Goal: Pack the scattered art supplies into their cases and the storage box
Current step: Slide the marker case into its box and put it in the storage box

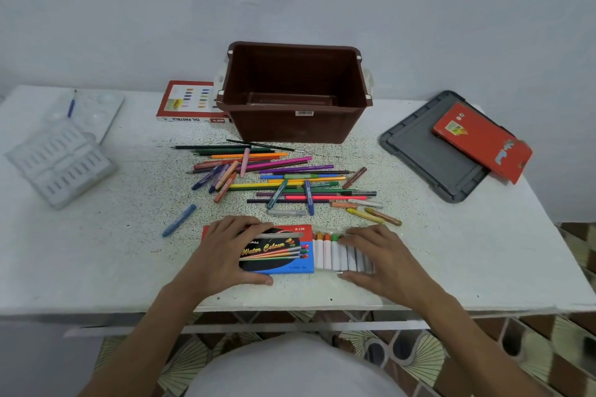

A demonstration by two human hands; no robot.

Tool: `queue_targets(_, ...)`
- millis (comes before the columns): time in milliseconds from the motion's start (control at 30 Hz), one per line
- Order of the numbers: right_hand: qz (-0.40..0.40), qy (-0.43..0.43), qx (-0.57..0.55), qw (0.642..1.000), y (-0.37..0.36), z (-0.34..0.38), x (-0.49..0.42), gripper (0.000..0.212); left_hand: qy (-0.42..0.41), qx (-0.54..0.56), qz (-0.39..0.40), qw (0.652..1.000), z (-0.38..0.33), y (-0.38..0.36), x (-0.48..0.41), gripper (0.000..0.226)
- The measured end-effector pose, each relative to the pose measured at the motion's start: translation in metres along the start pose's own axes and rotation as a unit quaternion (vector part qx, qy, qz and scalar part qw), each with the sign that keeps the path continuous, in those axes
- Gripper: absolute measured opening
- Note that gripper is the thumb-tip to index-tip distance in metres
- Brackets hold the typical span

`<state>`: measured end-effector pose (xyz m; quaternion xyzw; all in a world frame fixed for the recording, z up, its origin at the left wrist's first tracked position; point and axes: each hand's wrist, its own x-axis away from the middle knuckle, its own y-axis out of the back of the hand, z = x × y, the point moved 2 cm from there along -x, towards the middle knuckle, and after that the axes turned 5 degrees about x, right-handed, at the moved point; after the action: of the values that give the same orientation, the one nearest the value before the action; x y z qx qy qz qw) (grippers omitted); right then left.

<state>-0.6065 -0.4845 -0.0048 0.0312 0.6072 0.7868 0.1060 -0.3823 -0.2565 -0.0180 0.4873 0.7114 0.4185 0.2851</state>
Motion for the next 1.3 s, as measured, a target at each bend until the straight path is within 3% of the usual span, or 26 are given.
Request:
queue_targets(233, 0.03, 0.003, -0.023, 0.999, -0.003, 0.007, -0.006, 0.059, -0.006, -0.002, 0.013, 1.0, -0.001, 0.0, -0.001, 0.097)
queue_targets(533, 0.011, 0.024, -0.04, 0.999, -0.013, 0.03, -0.019, 0.065, -0.004, 0.005, 0.02, 1.0, -0.003, 0.0, -0.002, 0.099)
queue_targets(700, -0.069, -0.094, -0.058, 0.991, -0.002, 0.021, -0.005, 0.049, -0.003, 0.006, 0.018, 1.0, -0.003, 0.0, -0.001, 0.099)
queue_targets(867, -0.165, -0.235, -0.149, 0.946, 0.007, 0.007, 0.009, 0.029, -0.002, 0.006, 0.014, 1.0, -0.003, 0.0, -0.002, 0.098)
queue_targets(1133, -0.155, -0.324, -0.373, 0.855, -0.001, 0.041, -0.004, 0.02, -0.001, 0.003, 0.019, 1.0, -0.003, 0.0, -0.002, 0.099)
queue_targets(1300, -0.131, -0.322, -0.487, 0.802, -0.012, 0.079, -0.021, 0.025, -0.004, 0.003, 0.014, 1.0, -0.004, 0.0, -0.002, 0.098)
